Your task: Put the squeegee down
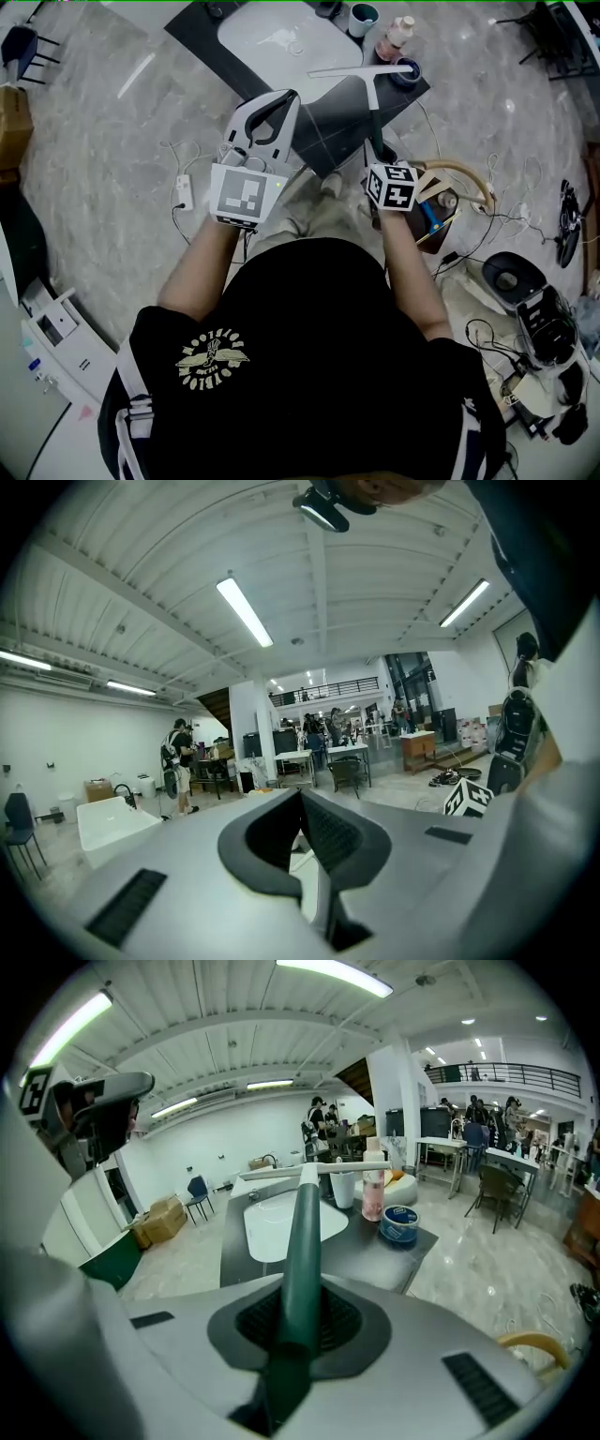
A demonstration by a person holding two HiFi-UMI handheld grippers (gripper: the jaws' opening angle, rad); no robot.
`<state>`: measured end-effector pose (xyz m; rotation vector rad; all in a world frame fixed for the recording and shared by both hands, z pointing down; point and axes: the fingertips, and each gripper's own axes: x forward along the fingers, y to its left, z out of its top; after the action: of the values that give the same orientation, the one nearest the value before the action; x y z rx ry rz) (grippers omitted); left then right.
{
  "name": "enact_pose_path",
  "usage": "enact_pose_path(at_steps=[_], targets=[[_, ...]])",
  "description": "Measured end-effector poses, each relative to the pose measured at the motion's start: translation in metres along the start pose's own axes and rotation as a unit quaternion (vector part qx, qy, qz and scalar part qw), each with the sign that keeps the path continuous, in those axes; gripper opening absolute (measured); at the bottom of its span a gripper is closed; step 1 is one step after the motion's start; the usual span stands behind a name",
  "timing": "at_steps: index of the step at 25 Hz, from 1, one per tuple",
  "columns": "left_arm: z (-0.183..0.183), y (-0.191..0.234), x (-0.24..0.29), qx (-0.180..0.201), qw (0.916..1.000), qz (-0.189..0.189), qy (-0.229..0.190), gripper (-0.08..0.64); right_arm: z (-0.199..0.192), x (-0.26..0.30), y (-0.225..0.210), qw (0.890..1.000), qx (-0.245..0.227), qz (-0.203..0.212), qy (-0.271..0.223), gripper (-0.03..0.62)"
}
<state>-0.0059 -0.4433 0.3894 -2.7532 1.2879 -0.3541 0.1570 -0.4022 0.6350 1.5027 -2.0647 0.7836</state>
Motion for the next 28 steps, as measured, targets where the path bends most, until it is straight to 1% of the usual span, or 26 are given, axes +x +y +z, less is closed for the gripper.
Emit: enact_pose_path(at_steps=[6,13,16,22,28], targets=[[-0.007,0.000,0.004,0.000,1.0000,-0.001,0.004,0.024,-0.033,0.031,-0.011,0.999,0.005,-0.009,0.042,0.060],[-0.011,0.002,0.006,0.004,0.9999,0.001,0.013,0.024,-0.064,0.066,-0.021,0.995,0.017,-0.024,0.091,0.060],[-0.012,0.006,0.007,0.006,0.9998,0.004,0.017,0.024,-0.071,0.077,-0.026,0.994,0.018,-0.031,0.106,0.060],[-0.014,0.012,0.005,0.003,0.9997,0.010,0.022,0.023,-0.080,0.091,-0.030,0.989,0.043,-0.049,0.129,0.060],[-0.018,0.011,0.013,0.002,0.9997,0.007,0.023,0.023,-0.083,0.100,-0.029,0.988,0.060,-0.055,0.133,0.061]])
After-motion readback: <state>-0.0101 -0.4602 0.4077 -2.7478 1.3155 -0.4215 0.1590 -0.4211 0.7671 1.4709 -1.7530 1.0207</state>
